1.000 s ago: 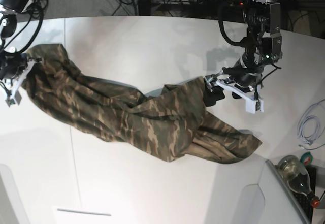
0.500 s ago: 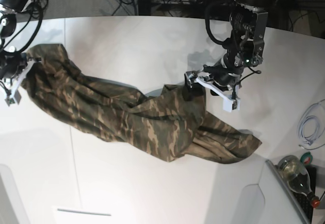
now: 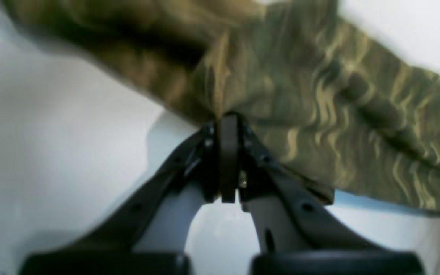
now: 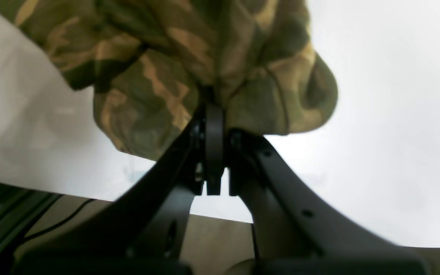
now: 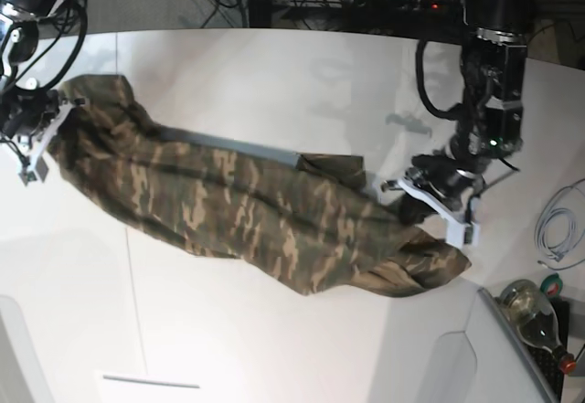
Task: Layout the t-shirt on the table in an organized manner, then fold the t-shirt properly
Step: 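Lift and fling the shirt with both grippers to spread it flat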
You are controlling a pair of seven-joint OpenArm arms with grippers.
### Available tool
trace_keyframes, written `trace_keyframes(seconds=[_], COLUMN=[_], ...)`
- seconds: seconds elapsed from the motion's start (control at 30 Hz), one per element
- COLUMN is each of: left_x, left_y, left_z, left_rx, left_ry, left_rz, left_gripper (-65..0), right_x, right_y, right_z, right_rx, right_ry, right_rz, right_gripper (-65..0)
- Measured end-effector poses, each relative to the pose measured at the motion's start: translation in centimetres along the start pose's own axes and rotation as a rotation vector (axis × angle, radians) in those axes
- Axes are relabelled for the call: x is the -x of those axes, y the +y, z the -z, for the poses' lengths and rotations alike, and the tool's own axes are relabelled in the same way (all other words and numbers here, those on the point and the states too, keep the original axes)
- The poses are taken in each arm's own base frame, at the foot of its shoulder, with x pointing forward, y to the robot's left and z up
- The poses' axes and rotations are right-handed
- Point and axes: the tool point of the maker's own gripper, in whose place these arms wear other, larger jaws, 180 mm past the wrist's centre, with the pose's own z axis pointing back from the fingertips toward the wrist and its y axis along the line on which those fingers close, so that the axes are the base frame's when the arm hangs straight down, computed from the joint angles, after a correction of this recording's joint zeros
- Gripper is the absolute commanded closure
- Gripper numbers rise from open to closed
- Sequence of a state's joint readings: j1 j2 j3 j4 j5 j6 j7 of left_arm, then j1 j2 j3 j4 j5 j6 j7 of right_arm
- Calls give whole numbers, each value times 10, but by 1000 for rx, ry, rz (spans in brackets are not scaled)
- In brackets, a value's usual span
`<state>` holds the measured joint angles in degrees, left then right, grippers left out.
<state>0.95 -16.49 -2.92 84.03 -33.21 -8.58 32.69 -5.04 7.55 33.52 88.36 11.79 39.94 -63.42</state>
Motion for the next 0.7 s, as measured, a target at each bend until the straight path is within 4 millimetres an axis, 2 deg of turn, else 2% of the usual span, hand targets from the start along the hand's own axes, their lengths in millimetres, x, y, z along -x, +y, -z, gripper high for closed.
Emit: trace_keyframes(seconds=[0.07,0.23,0.37,0.47,0.57,0.63,0.7], left_x=[-6,-13,-14,-30,-60,-73,-88], left_y=[8,30,30,15,-13,-28,-44], left_z=[-9,-26,-23,-6,21,44,67], left_rx=[-19,-74,-73,-42,29,54,79], left_ry=[33,69,77,76,58,79,102], left_rz=[-4,-33,-31,4,52,68,69], left_gripper=[0,0,0,0,0,0,0], right_x=[5,37,27,0,-47,-77,-117], right_y=[-2,3,2,-5,-22,-37,-43], right_z=[0,2,2,0,-2,-4,-5], right_rx=[4,-7,-6,6,11,28,27], right_ry=[11,99,69,31,-34,-36,-92], right_rz=[-2,3,3,0,-20,-75,-116], right_gripper=[-6,-6,-6,-6,-6,-6,-6])
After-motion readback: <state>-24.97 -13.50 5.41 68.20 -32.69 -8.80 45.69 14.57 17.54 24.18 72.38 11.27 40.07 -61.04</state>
